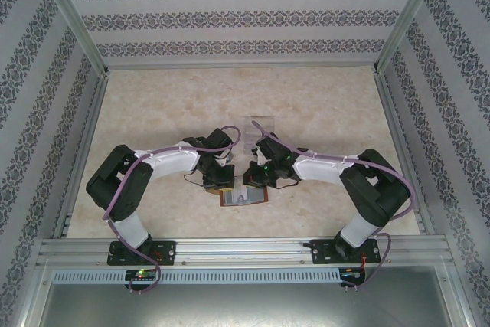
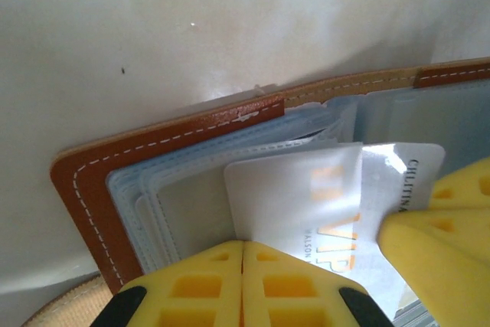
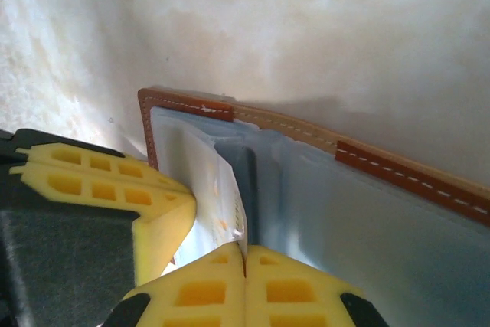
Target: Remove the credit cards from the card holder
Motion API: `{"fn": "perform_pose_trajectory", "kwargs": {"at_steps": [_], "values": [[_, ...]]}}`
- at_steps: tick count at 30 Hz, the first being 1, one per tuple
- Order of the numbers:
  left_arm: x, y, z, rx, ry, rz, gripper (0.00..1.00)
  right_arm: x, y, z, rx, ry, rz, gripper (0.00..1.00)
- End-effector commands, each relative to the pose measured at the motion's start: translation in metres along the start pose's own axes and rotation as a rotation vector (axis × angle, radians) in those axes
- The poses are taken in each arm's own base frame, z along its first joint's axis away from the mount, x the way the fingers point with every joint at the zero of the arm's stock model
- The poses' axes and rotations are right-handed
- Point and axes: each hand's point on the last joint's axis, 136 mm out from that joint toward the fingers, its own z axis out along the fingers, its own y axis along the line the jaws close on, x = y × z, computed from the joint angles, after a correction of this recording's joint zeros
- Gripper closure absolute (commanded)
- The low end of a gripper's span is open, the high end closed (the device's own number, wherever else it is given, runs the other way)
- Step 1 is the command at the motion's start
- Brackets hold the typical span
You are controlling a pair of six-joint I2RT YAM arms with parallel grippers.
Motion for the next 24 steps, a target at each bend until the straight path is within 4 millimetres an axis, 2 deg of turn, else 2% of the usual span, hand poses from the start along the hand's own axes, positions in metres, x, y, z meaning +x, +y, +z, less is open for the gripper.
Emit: {"fn": "perform_pose_trajectory", "kwargs": {"at_steps": [1,7,13,18,24], "values": [[0.017,0.031,0.010,-0.129,0.055,-0.019,0.93,0.000,-0.011,-0.005,0.055,-0.011,-0.012,0.98],[0.015,0.028,0.007,-0.122,0.045,-0.015,0.93,0.000,-0.029,-0.020,0.178,-0.032,-0.031,1.00],[0.015,0.026,0.006,-0.114,0.044,-0.010,0.93,-0.001,-0.037,-0.035,0.271,-0.047,-0.058,1.00],[0.015,0.024,0.003,-0.109,0.039,-0.005,0.93,-0.002,-0.029,-0.040,0.272,-0.055,-0.072,1.00],[0.015,0.024,0.003,-0.102,0.037,-0.004,0.93,-0.001,-0.013,-0.032,0.250,-0.044,-0.095,1.00]]}}
